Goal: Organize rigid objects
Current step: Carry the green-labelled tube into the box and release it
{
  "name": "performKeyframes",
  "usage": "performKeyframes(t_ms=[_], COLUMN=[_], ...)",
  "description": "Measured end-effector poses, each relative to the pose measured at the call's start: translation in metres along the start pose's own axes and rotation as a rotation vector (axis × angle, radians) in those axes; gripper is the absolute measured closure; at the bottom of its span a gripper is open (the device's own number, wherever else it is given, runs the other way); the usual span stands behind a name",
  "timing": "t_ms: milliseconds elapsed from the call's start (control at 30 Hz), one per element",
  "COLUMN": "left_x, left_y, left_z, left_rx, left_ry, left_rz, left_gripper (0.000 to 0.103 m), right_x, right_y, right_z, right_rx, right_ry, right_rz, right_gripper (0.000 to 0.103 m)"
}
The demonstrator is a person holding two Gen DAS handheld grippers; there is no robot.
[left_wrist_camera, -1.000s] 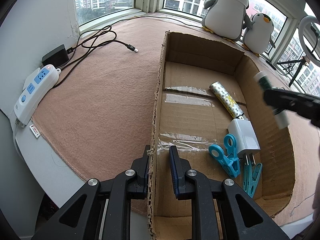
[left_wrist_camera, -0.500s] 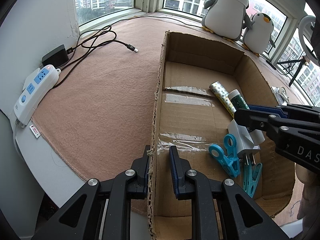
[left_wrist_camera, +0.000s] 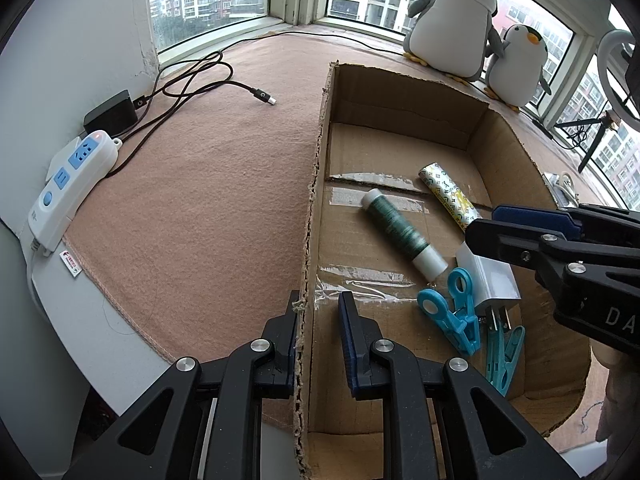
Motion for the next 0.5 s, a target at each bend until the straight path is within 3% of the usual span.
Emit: performKeyframes(t_ms=[267,500], left_x=[0.0,0.0], left_y=[0.0,0.0], left_z=[0.0,0.0], left_rx=[0.0,0.0], left_ry=[0.0,0.0], left_rz=[0.0,0.0], left_gripper=[0.084,0.085], right_x=[-0.005,-0.033], right_y=[0.011,0.035], right_z=[-0.001,-0.003], right_rx=[-0.021,-0.063], right_ry=[-0.019,-0.08], right_rz=[0.011,0.005], right_gripper=[0.076,0.076])
Point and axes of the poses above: each gripper's, at about its wrist camera, not at the fingertips, and y roughly against the way its jaws point, x to its left, z to its top, the point moved 4 cm from there along -y, roughly the way its jaws point, and after that the axes turned 9 degrees about -z, right-handed, at the moved point
